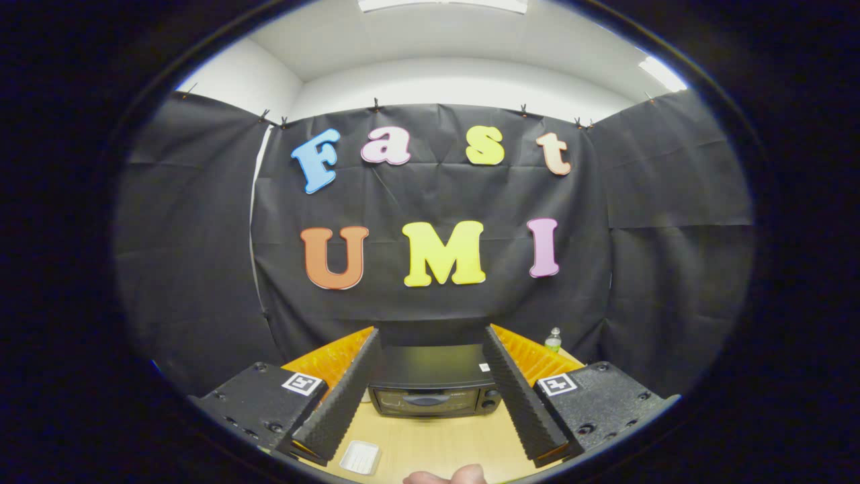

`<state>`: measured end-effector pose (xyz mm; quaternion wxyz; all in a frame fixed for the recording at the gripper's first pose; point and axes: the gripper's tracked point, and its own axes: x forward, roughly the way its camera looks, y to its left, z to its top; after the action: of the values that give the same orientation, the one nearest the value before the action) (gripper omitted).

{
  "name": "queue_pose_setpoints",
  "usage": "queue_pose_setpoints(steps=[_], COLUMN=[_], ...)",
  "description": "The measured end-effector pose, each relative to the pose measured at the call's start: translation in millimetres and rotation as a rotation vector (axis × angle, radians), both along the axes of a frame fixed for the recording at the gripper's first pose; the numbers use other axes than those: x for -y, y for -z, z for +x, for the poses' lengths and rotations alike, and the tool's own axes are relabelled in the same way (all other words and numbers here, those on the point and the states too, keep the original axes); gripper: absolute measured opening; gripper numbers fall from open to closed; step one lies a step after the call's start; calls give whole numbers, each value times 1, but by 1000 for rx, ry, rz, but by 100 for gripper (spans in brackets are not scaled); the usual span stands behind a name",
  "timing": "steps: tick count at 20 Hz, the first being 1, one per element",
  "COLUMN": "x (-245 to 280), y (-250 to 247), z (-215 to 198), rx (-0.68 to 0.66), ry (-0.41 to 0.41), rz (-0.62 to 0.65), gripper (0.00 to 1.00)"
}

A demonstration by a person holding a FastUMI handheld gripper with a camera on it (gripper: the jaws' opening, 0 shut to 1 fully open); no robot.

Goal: Open the toaster oven, put the food inside, and close the toaster oven door.

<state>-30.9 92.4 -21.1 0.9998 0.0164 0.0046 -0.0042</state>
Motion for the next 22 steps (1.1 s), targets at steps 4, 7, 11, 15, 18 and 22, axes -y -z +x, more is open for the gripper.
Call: queue_pose_setpoints(steps=[4,7,11,15,18,22], x=[-13,-26,-37,-32,-27,-10], y=[-6,1,-4,-10,-17,-19], z=[-17,-24,-32,-33,-33,-36], rx=[14,-8,-22,-15,-7,-4], ry=[4,-13,-21,1,12,38], rz=[-16,6,14,8,9,20], gripper=[100,100,100,100,100,100])
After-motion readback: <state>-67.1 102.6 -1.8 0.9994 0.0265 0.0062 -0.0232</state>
